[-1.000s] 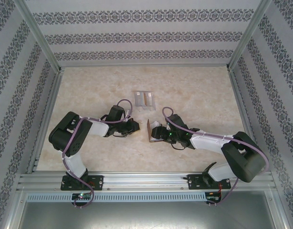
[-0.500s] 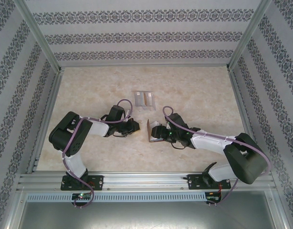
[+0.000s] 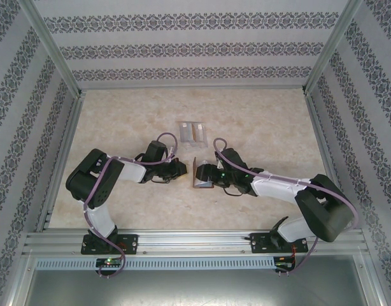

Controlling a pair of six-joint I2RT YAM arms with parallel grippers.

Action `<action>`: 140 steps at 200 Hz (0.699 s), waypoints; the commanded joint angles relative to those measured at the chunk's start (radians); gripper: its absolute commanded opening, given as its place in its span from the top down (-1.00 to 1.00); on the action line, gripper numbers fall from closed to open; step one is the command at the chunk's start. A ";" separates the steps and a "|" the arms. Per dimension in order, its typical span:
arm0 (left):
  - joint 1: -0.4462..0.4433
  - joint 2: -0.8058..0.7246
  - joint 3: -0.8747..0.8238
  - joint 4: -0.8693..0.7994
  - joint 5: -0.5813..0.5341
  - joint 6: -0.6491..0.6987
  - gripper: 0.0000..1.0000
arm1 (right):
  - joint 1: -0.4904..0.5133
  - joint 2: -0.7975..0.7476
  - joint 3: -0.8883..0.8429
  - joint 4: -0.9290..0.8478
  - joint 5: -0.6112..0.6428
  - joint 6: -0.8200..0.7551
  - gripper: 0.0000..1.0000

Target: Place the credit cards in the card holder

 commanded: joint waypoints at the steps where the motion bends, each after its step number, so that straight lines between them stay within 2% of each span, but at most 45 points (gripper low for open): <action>1: -0.031 0.049 -0.010 0.028 -0.015 -0.004 0.77 | 0.009 0.028 0.017 0.082 -0.021 0.057 -0.46; 45: -0.030 0.066 -0.014 0.047 -0.012 -0.007 0.78 | 0.023 0.060 0.011 0.164 -0.027 0.102 -0.46; 140: -0.030 0.083 -0.022 0.071 -0.006 -0.006 0.79 | 0.052 0.104 0.079 0.169 -0.024 0.088 -0.46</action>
